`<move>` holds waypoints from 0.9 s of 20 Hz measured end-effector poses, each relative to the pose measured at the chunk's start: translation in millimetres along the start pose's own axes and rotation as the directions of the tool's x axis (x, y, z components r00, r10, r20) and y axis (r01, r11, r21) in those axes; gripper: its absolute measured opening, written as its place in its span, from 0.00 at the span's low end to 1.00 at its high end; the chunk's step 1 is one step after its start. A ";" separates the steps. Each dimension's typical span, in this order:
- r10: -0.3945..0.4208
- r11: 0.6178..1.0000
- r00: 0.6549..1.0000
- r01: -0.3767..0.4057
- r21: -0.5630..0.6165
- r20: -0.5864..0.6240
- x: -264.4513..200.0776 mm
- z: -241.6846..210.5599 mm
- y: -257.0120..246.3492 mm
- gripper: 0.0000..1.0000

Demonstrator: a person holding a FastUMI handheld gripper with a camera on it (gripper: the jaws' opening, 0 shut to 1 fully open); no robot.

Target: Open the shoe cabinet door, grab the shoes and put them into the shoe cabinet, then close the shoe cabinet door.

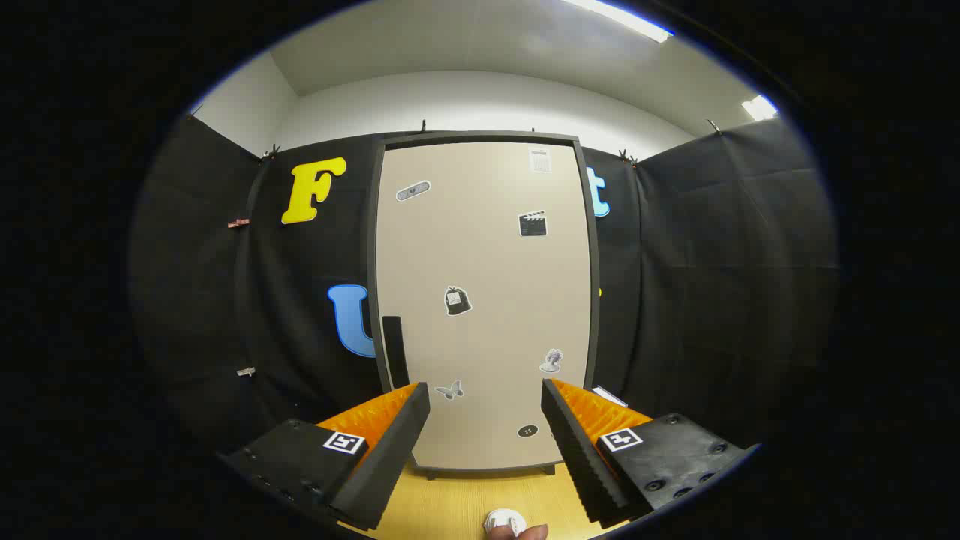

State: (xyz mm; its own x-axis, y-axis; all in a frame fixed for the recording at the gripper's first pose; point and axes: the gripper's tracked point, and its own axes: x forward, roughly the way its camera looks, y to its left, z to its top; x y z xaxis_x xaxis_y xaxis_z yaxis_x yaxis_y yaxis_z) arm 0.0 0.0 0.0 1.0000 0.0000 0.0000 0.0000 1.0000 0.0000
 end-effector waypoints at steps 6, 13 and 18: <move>0.013 1.000 1.000 -0.013 0.010 -0.009 -1.1 -1.3 7.8 0.98; 0.021 1.000 1.000 -0.021 -0.020 0.003 -2.7 2.1 13.7 0.97; 0.025 1.000 1.000 -0.025 -0.015 -0.004 -2.5 1.5 17.6 0.97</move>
State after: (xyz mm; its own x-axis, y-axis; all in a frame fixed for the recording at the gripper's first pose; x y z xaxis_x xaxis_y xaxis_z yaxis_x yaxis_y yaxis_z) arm -2.5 17.6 1.5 0.9997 0.0248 -0.0038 -0.0249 0.9996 -0.0151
